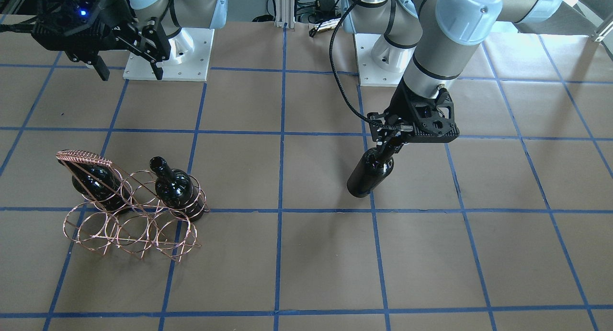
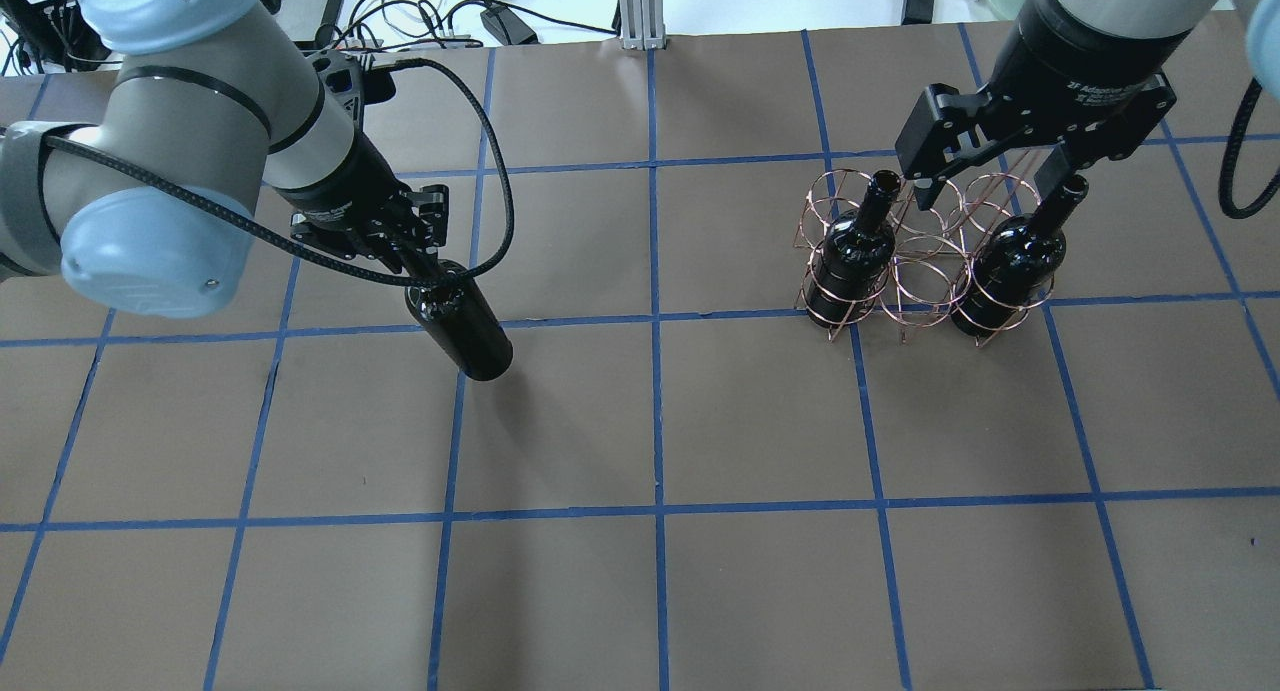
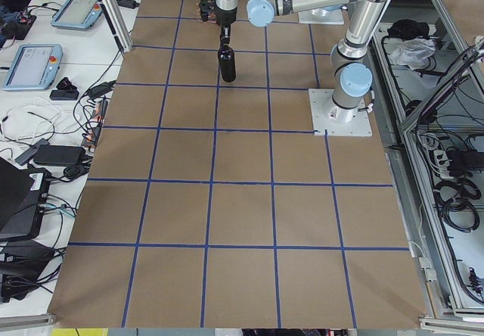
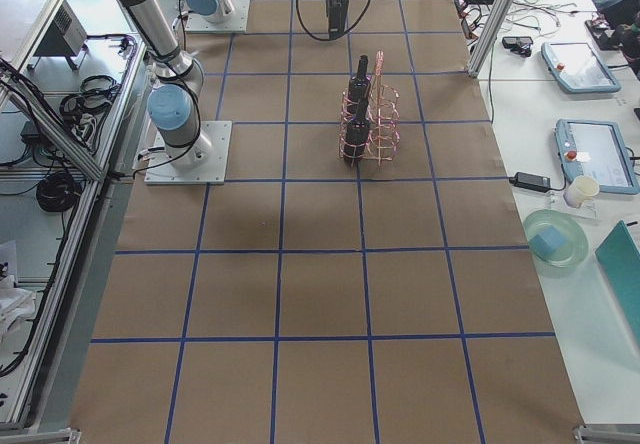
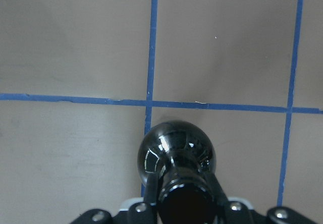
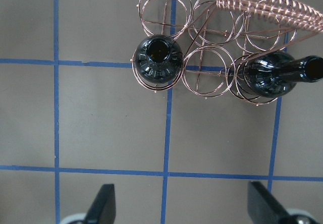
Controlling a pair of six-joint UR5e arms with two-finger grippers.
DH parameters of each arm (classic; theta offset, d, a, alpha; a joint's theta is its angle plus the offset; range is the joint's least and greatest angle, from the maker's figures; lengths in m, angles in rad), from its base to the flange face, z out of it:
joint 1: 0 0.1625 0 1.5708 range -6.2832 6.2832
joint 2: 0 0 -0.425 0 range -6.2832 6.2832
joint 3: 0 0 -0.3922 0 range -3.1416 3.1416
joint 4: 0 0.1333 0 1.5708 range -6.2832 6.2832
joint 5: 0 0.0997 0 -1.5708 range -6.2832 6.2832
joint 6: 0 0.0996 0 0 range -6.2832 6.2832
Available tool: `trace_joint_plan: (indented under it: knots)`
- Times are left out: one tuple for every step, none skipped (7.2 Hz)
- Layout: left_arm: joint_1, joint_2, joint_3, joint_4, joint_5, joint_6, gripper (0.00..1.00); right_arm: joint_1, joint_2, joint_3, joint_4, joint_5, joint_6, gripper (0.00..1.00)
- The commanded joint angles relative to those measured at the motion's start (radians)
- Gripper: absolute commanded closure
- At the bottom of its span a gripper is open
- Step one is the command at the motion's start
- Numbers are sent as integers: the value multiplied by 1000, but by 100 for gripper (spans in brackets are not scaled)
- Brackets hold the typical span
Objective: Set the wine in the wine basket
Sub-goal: 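Swing the bottle upright and stand it on the table with the left gripper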
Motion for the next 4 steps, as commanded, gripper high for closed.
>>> trace_joint_plan:
  knots:
    - [-2, 17, -12, -9, 0, 4, 100, 0, 1, 1, 2, 0, 2, 0]
    - [-2, 17, -14, -14, 0, 3, 100, -1, 1, -1, 2, -2, 2, 0]
    - [-2, 20, -29, -14, 0, 3, 100, -1, 1, -1, 2, -2, 2, 0]
    - [-4, 18, -49, -14, -1, 3, 100, -1, 1, -1, 4, -2, 1, 0]
